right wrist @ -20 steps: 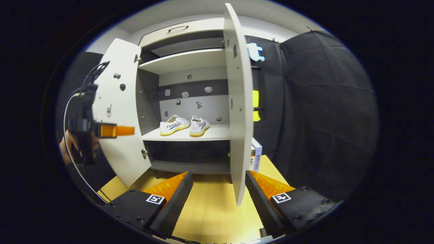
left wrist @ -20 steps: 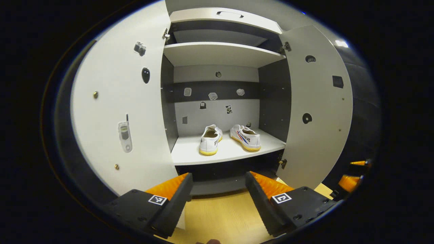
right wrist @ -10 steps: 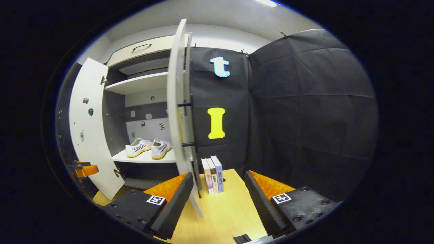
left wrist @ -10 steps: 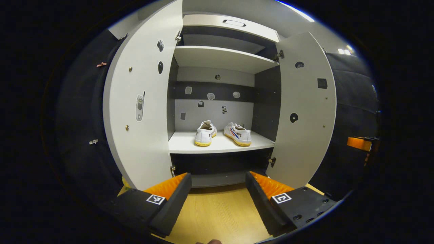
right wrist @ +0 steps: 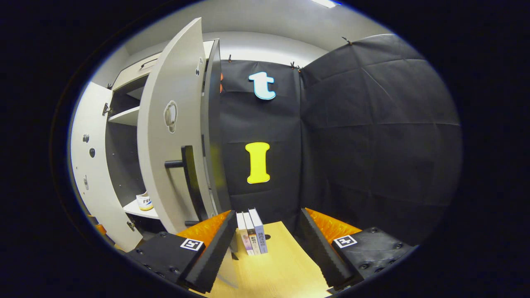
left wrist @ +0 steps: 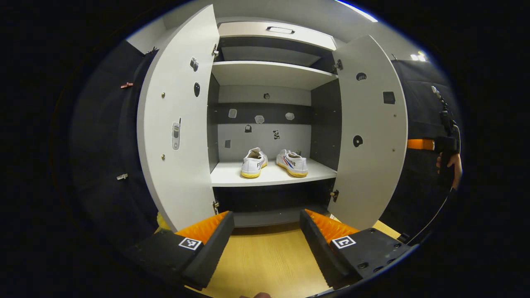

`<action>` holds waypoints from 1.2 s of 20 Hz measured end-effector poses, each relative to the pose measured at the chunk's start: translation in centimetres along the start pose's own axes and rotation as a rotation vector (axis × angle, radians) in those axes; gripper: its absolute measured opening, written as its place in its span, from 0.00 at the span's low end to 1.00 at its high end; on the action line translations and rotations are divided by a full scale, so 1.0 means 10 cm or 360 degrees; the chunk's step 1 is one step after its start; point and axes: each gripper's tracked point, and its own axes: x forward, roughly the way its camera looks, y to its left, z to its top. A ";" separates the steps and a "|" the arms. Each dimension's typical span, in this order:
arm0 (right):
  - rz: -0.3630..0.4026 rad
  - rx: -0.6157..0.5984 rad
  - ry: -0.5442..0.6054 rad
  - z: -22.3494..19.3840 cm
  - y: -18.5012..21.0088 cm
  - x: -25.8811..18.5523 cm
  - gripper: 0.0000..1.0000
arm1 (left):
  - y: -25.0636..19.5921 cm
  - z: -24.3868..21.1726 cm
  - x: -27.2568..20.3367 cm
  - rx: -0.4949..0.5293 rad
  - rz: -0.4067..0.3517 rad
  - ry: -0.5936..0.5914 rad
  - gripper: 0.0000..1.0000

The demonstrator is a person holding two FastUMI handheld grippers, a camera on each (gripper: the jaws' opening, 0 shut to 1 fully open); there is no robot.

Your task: Grab one shoe with the right hand and put it into the shoe cabinet, grab the other shoe with the left hand and put it into the shoe cabinet; then close the right door with the right hand and the left door with the left hand.

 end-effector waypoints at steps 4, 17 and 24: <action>0.0078 -0.0013 -0.0002 0.06 0.13 0.26 0.98 | 0.09 -0.07 -0.06 -0.0086 0.0078 0.0032 0.98; 0.0133 -0.0046 0.0005 0.02 0.51 0.17 0.96 | 0.45 -0.15 -0.20 -0.0154 0.0195 0.0030 0.99; 0.0307 -0.0026 0.0027 -0.10 1.44 0.10 0.98 | 0.86 -0.14 -0.33 -0.0138 0.0256 0.0020 0.98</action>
